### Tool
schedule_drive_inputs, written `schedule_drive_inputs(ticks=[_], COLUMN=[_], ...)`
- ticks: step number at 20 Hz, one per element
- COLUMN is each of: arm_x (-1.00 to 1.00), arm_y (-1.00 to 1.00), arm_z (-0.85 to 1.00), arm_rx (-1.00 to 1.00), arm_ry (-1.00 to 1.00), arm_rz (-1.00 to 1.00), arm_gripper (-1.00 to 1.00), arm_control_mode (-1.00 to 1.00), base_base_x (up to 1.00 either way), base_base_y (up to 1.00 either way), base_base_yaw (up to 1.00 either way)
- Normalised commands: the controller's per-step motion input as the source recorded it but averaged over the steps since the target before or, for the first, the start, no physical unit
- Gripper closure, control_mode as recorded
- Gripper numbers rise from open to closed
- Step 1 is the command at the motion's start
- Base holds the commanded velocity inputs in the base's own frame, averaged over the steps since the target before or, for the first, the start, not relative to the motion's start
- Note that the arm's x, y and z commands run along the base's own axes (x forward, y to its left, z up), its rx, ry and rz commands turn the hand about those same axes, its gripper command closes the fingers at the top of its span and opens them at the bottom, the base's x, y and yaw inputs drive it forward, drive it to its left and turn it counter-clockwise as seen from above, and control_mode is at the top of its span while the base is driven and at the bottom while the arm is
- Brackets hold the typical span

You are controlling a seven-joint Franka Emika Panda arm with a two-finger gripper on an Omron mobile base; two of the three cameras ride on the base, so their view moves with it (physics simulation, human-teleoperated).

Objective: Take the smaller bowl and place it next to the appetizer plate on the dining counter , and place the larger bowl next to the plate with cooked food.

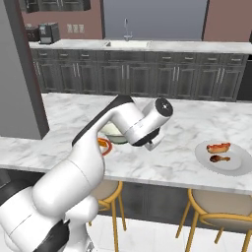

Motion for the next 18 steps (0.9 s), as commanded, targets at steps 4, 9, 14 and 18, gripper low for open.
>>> schedule_drive_inputs(ticks=[4,9,14,18], arm_x=[0.26,0.19,0.17,0.17], arm_y=[0.0,-0.03,-0.02,0.0], arm_z=[-0.43,-0.32,-0.33,-0.38], arm_rx=[0.0,0.0,0.0,0.0], arm_ry=[0.0,0.0,0.0,0.0], arm_rz=[0.0,0.0,0.0,0.0], arm_gripper=[1.0,1.0,1.0,1.0], arm_control_mode=[-1.0,-1.0,-1.0,-1.0], base_base_x=[0.0,0.0,0.0,0.0], base_base_y=[0.0,0.0,0.0,0.0], base_base_yaw=[0.0,0.0,0.0,0.0])
